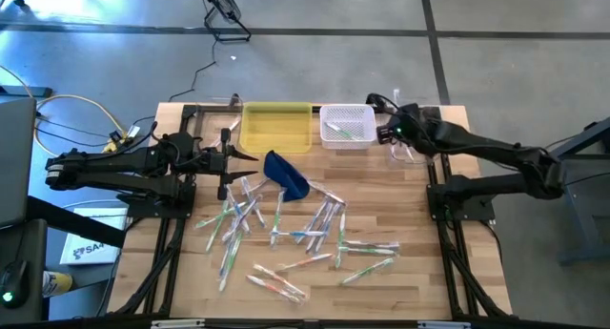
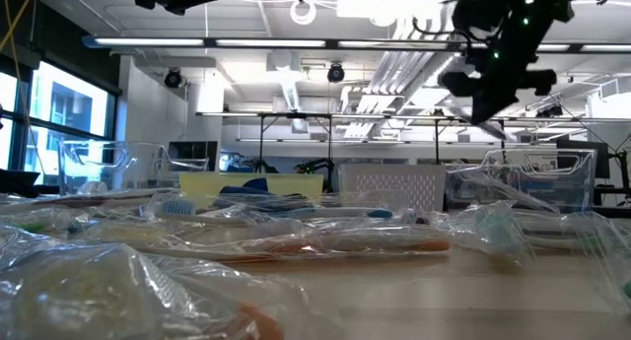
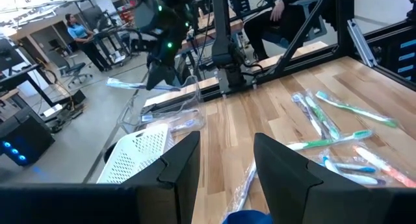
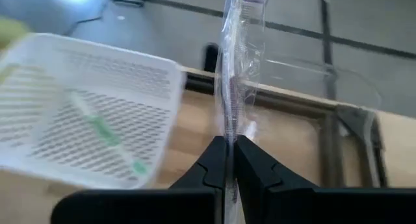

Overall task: Pick & Place Toothbrushes
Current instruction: Put the violet toothbrush into the right transparent bin

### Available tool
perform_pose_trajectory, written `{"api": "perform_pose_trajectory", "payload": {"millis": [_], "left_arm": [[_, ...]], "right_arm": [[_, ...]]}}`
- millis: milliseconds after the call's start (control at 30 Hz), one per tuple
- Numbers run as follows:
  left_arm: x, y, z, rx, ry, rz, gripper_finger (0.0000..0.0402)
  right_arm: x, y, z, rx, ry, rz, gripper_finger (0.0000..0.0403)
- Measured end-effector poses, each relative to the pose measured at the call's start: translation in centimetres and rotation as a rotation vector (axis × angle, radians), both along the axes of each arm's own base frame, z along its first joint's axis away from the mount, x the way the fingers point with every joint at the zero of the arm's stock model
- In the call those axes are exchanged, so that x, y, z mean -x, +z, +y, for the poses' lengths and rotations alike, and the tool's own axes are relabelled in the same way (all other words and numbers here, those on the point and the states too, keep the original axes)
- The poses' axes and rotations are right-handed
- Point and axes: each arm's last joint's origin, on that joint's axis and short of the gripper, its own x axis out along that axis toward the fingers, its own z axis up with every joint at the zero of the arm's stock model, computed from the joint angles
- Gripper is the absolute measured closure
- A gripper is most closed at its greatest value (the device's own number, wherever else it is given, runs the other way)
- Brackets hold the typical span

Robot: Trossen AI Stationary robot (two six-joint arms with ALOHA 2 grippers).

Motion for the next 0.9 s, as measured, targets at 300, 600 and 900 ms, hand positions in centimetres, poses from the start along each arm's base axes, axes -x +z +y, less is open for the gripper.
{"api": "perform_pose_trajectory", "payload": {"millis": [300,600,900], "left_arm": [[0.0,0.0,0.0,0.0,0.0,-0.001,0.0262],[0.0,0.0,0.0,0.0,0.0,-0.001,0.0262],[0.0,0.0,0.0,0.0,0.001,0.0,0.0262]], "right_arm": [[0.8,-3.1,-0.6,-0.011,-0.072,-0.007,0.0394],[1.4,-4.3,-0.8,-0.066,-0.092,-0.02,0.0391],[1.4,-4.4,-0.8,-0.089,-0.074,-0.033,0.032]]}}
